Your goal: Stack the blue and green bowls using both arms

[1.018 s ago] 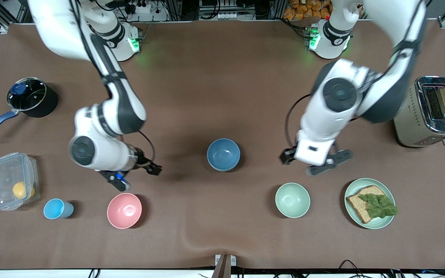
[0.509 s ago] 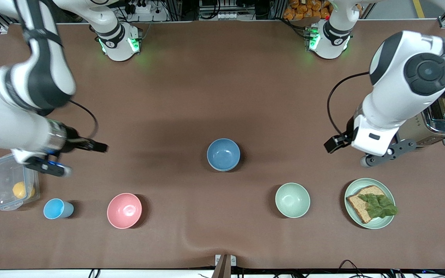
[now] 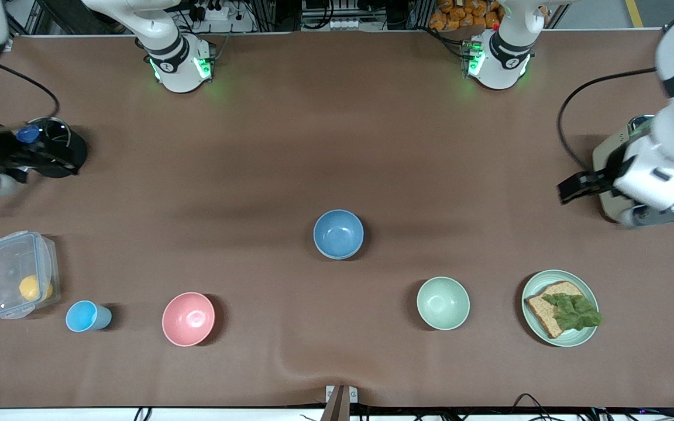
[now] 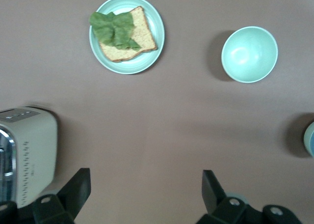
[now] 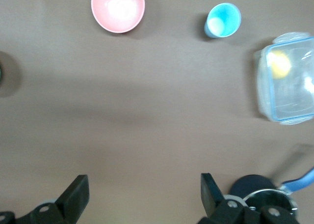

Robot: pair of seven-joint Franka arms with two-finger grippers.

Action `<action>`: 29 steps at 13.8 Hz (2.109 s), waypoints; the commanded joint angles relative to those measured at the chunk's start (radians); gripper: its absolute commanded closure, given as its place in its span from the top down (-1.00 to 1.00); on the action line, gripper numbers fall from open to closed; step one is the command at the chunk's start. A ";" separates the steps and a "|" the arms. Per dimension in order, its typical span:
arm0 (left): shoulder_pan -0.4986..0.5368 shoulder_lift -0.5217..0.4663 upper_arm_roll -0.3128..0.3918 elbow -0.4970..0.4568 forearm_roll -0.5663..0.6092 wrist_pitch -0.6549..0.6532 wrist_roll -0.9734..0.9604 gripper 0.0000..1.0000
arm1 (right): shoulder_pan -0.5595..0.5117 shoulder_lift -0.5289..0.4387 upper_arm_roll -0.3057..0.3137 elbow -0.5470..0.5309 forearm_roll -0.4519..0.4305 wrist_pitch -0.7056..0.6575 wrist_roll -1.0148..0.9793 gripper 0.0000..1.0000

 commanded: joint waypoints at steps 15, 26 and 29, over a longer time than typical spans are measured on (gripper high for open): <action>-0.046 -0.157 0.196 -0.084 -0.082 -0.124 0.298 1.00 | -0.015 -0.088 0.029 -0.035 -0.046 -0.027 0.145 1.00; -0.048 -0.152 0.190 -0.067 -0.073 -0.133 0.306 1.00 | -0.016 -0.088 0.029 -0.035 -0.046 -0.035 0.145 1.00; -0.051 -0.152 0.182 -0.064 -0.068 -0.133 0.306 1.00 | -0.016 -0.088 0.028 -0.035 -0.046 -0.036 0.145 1.00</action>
